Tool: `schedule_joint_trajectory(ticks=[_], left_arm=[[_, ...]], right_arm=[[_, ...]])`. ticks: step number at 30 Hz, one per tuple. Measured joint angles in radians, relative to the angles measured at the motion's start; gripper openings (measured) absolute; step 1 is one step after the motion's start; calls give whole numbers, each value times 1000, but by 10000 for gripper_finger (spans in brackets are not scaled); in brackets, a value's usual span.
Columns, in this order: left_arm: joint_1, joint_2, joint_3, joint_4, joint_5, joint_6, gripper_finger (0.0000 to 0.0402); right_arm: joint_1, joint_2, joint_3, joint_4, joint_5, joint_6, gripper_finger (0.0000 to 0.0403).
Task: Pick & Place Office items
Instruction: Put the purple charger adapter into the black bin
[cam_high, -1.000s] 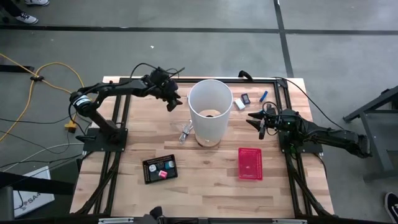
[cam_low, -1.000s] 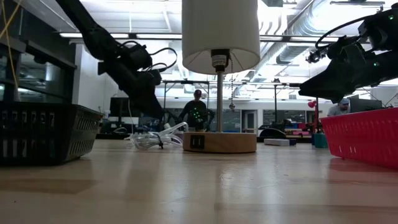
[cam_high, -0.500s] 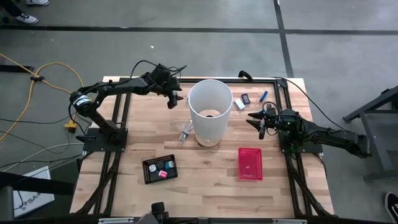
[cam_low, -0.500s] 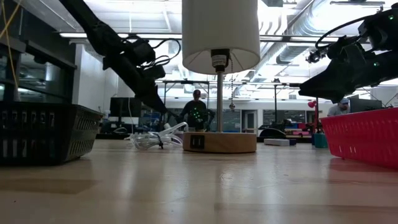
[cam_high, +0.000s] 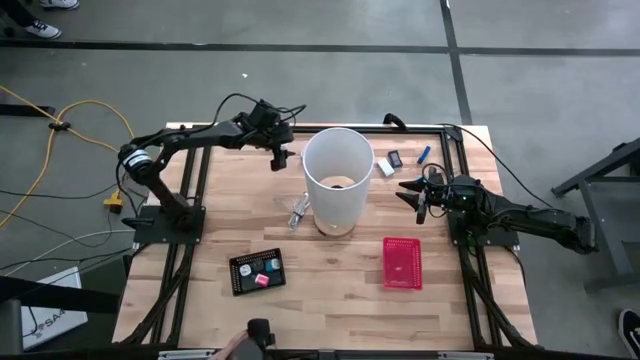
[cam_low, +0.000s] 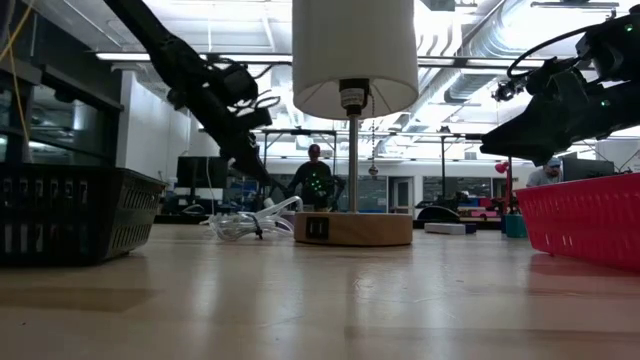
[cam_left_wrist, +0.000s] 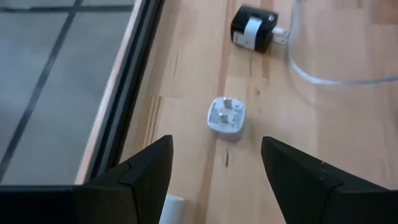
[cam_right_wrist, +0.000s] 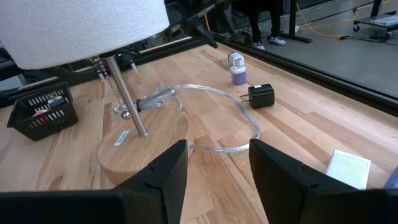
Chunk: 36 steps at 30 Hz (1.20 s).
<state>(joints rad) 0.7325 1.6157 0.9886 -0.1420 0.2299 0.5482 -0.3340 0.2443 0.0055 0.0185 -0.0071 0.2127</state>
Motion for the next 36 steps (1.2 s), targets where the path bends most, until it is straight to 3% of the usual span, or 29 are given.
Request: schedule_joint_trajectory(ticks=[13, 36], left_arm=[[-4, 181, 137, -25, 50, 21, 238], [-18, 231, 140, -6, 56, 47, 238]], right_arm=[[0, 0, 0, 0, 0, 0, 160], [0, 0, 0, 0, 0, 0, 160]])
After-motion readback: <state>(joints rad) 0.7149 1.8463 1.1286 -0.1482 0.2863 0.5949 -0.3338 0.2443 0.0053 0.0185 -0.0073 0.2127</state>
